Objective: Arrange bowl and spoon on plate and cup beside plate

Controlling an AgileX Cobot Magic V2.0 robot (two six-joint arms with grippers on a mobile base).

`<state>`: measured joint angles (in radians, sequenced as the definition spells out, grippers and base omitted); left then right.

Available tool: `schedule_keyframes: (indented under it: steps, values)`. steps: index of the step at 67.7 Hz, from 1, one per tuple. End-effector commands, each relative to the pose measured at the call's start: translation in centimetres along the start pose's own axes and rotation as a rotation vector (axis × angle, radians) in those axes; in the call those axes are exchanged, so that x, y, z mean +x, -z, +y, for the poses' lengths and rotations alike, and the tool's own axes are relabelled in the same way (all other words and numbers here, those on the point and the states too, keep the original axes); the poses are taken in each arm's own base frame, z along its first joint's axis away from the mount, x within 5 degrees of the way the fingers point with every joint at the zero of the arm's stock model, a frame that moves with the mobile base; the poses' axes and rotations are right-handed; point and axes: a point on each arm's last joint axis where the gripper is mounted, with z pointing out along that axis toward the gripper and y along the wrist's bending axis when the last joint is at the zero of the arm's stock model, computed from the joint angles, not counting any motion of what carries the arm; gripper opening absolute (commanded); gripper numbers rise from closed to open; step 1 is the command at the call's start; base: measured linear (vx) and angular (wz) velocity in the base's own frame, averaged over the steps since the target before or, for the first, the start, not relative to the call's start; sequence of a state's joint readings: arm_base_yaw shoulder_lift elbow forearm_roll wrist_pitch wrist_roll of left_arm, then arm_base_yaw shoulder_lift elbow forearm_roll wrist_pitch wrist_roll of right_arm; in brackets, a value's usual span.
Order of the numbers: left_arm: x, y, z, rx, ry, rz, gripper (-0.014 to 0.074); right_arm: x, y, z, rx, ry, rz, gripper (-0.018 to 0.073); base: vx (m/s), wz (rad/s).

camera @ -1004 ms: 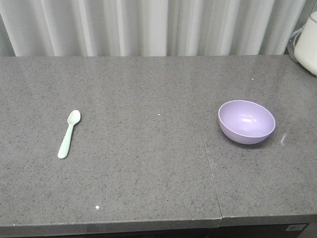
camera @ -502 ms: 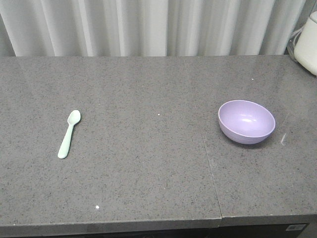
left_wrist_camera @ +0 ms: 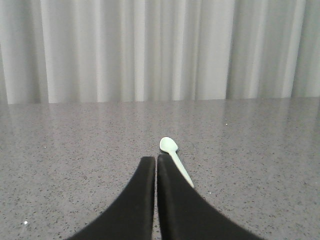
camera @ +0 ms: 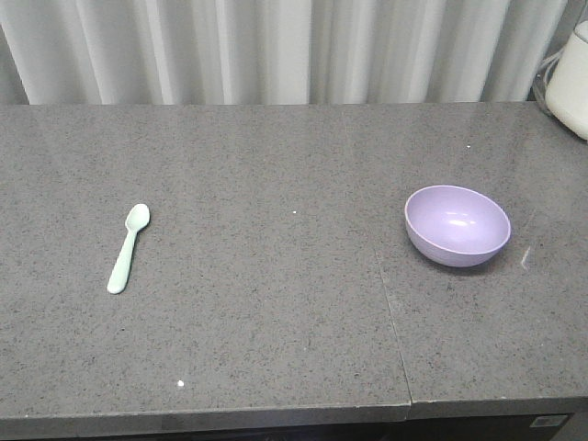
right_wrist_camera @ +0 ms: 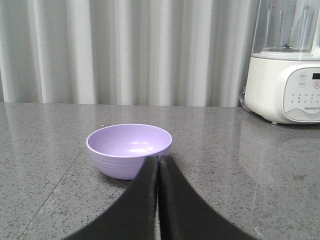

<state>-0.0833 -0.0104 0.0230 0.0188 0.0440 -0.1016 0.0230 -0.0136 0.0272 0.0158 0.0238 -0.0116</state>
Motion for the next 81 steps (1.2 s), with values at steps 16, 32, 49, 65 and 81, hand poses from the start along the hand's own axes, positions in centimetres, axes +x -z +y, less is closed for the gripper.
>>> schedule_keyframes:
  steps: [16,32,49,65,81]
  values:
    - [-1.3,0.2,-0.1,0.010,0.002,-0.105,-0.0006,-0.4,0.0,0.0,0.008,0.012,-0.073,-0.0011,0.00,0.00]
    - [-1.3,0.2,-0.1,0.010,0.002,-0.105,-0.0006,-0.5,0.0,0.0,0.009,0.012,-0.080,-0.0011,0.00,0.00]
    - [-3.2,0.6,-0.3,0.013,0.030,-0.133,-0.0006,-2.5,0.3,0.0,0.007,-0.022,-0.164,-0.0011,0.00,0.00]
    - [-9.2,1.2,-0.9,0.025,0.106,-0.071,-0.0006,-8.5,-0.1,0.0,0.006,-0.004,-0.109,-0.0011,0.00,0.00]
    - [-16.2,-1.7,-1.7,0.007,0.101,0.221,-0.0006,-14.3,-2.6,0.0,0.006,0.020,0.235,-0.0011,0.00,0.00]
